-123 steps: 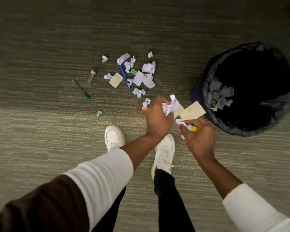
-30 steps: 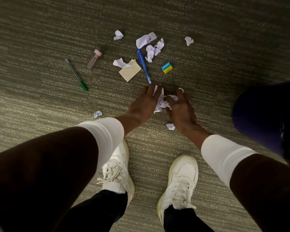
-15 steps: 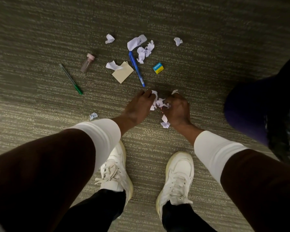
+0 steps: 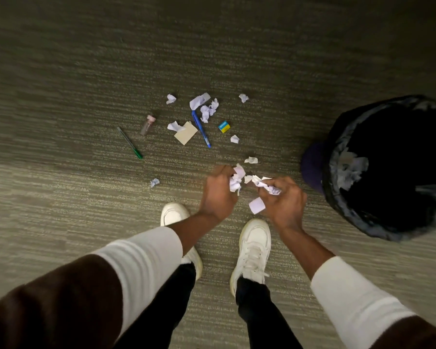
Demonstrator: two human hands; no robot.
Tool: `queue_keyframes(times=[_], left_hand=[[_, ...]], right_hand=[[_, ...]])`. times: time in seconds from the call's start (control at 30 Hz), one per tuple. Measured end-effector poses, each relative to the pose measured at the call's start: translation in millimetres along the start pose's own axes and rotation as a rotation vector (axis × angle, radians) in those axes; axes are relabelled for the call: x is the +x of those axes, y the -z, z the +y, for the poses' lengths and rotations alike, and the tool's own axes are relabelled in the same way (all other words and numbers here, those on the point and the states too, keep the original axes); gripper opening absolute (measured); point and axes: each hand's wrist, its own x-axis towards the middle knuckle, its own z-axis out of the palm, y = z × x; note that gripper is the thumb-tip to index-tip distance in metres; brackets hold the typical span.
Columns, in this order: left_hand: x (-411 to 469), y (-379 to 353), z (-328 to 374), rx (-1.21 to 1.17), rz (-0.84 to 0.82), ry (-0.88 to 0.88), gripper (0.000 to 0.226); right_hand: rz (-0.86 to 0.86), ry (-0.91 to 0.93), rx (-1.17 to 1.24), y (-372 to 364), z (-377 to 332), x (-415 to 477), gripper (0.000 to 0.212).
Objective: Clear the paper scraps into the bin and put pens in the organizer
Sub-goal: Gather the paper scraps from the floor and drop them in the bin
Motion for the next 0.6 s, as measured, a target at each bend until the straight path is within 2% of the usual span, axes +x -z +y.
queue_keyframes(times=[0.2, 0.3, 0.47, 0.6], left_hand=[[-34.0, 6.1, 114.7, -0.201, 0.096, -0.115, 0.013], [-40.8, -0.7, 163.3, -0.252, 0.087, -0.123, 0.014], [-41.0, -22.5, 227.6, -0.279, 0.01, -0.171, 0.018], [-30.0, -40.7, 269.0, -0.297, -0.075, -0.168, 0.028]], right_hand=[[0.217, -0.018, 0.124, 99.4, -18.0, -25.5, 0.019], [0.306, -0.063, 0.166, 147.0, -10.9, -25.8, 0.02], [0.452, -0.274, 0.277, 200.4, 17.4, -3.1, 0.023], [0.5, -0.302, 0.241, 222.8, 35.2, 11.0, 0.026]])
